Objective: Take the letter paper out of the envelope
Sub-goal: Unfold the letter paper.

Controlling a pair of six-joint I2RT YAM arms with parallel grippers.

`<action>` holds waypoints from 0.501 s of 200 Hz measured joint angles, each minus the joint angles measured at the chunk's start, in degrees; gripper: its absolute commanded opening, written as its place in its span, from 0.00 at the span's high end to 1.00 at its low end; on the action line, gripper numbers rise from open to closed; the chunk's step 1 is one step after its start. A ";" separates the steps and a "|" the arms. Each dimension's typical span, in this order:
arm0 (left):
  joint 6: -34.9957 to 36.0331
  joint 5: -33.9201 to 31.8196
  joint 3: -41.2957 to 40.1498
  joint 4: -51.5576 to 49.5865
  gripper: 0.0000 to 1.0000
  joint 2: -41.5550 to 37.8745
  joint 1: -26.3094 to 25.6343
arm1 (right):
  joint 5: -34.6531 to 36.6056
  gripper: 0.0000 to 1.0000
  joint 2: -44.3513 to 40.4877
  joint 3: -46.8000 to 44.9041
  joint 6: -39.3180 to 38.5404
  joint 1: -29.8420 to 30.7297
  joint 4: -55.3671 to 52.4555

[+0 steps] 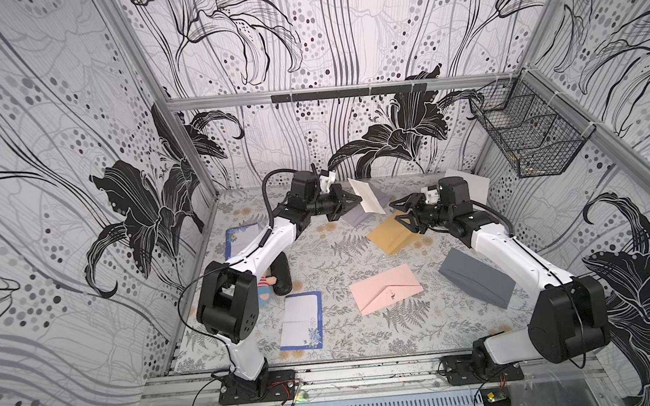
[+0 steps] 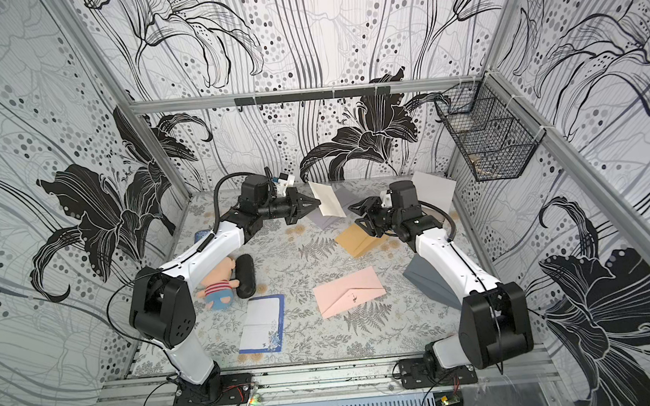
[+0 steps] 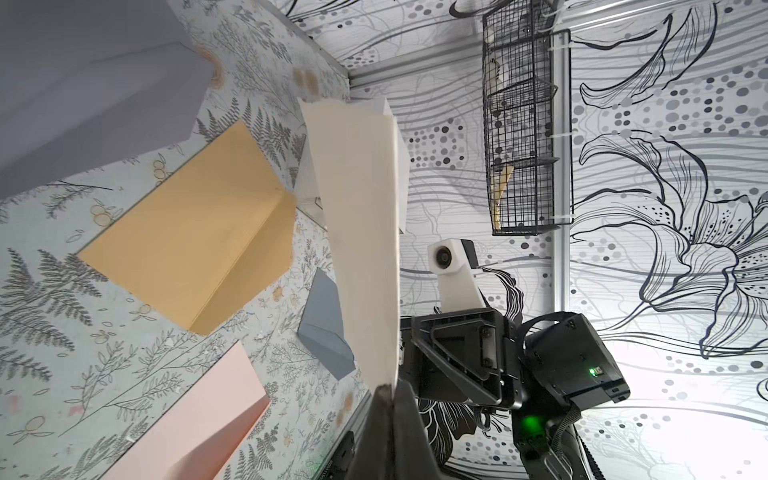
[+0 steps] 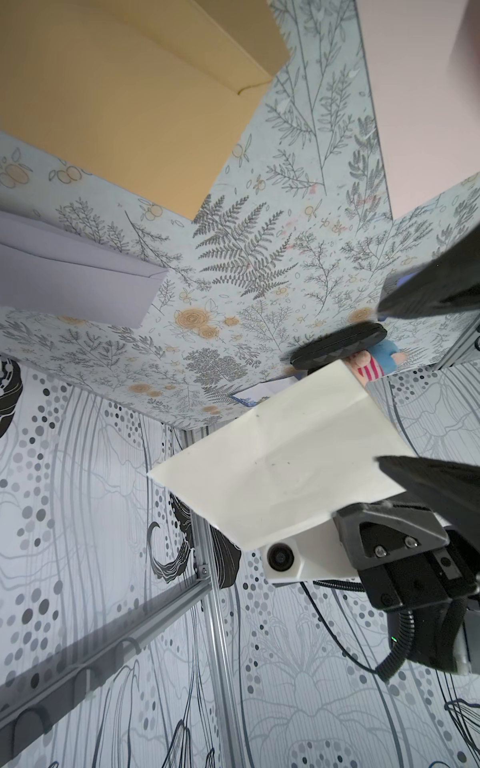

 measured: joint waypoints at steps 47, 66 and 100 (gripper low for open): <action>-1.77 0.96 0.00 1.75 1.00 1.16 -1.44 | -0.87 0.47 -1.36 -1.99 0.68 -0.04 1.99; -2.10 0.94 0.00 1.84 1.00 1.18 -1.84 | -1.09 0.48 -1.44 -2.47 1.11 -0.15 2.40; -2.27 0.94 0.00 1.90 1.00 1.18 -1.92 | -1.53 0.48 -1.44 -2.47 1.36 -0.42 2.75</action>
